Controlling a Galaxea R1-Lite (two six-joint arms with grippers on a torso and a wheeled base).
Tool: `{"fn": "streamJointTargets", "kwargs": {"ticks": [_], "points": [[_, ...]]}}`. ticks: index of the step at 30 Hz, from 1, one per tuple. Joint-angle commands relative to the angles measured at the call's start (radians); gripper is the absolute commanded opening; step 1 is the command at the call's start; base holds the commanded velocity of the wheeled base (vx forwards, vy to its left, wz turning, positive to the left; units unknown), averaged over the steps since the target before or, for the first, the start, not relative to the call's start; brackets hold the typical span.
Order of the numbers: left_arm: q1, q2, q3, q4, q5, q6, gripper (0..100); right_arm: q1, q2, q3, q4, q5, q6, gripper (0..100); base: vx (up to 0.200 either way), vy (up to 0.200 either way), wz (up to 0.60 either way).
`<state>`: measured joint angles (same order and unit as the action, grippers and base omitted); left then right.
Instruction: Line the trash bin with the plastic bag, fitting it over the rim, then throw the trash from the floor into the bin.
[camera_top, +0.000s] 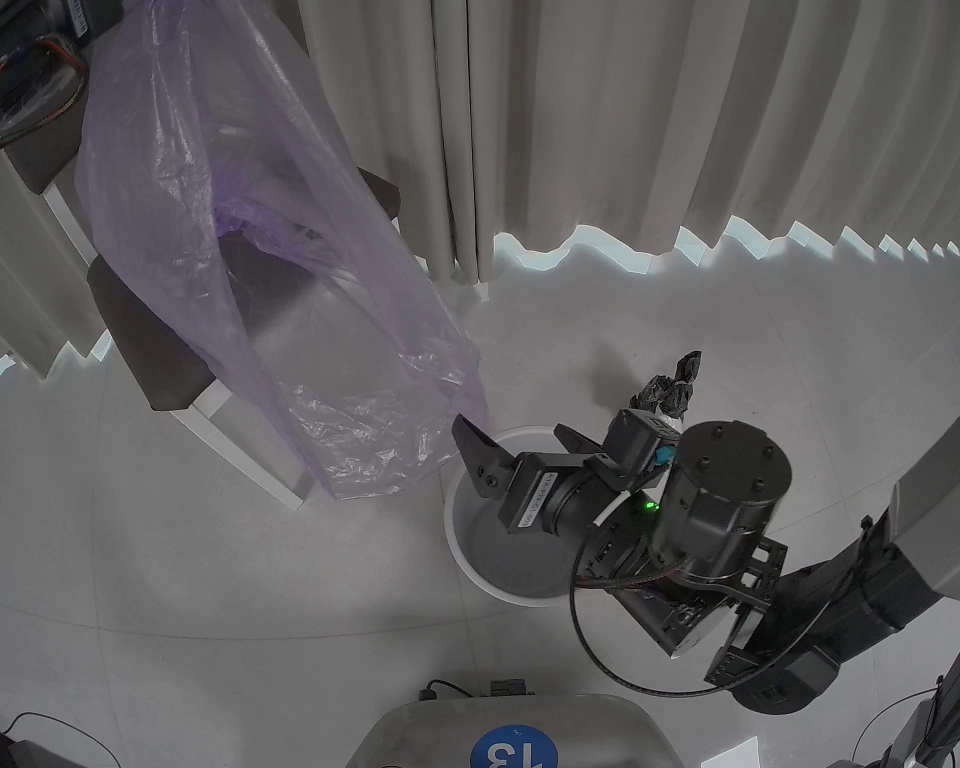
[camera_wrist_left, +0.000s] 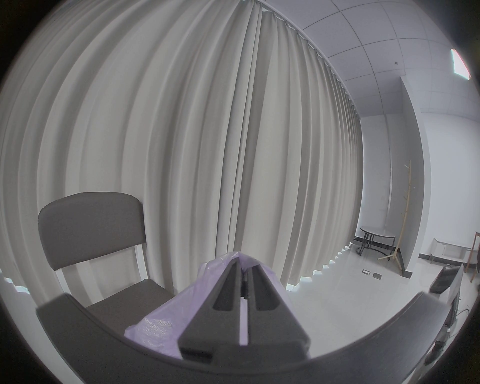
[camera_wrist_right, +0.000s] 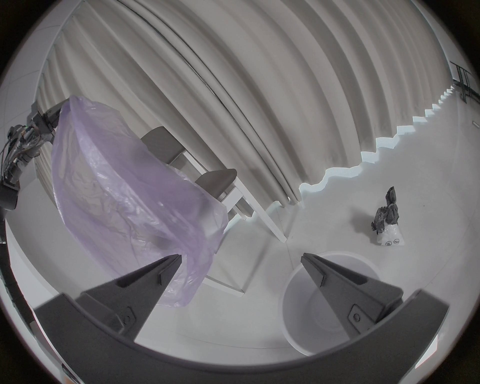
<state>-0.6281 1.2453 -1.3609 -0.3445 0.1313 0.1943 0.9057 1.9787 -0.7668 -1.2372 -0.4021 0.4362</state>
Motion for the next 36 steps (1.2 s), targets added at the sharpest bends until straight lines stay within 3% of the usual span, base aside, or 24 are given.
{"fn": "streamJointTargets", "kwargs": {"ticks": [1,33,34,36], "points": [[-0.007,0.002,0.000,-0.001,0.001,0.001,0,0.002,0.051,-0.025,-0.001,0.003,0.006,100,0.000,0.000,0.00],[-0.007,-0.024,0.032,-0.005,-0.001,0.002,0,0.024,0.049,-0.035,-0.005,-0.012,0.007,100,0.000,0.000,0.00],[-0.007,-0.024,0.032,-0.005,-0.001,0.002,0,0.024,0.048,-0.029,-0.005,-0.012,0.006,0,0.000,0.000,0.00],[-0.007,-0.024,0.032,-0.005,-0.001,0.002,0,0.024,0.046,-0.023,-0.005,-0.012,0.006,0,0.000,0.000,0.00]]}}
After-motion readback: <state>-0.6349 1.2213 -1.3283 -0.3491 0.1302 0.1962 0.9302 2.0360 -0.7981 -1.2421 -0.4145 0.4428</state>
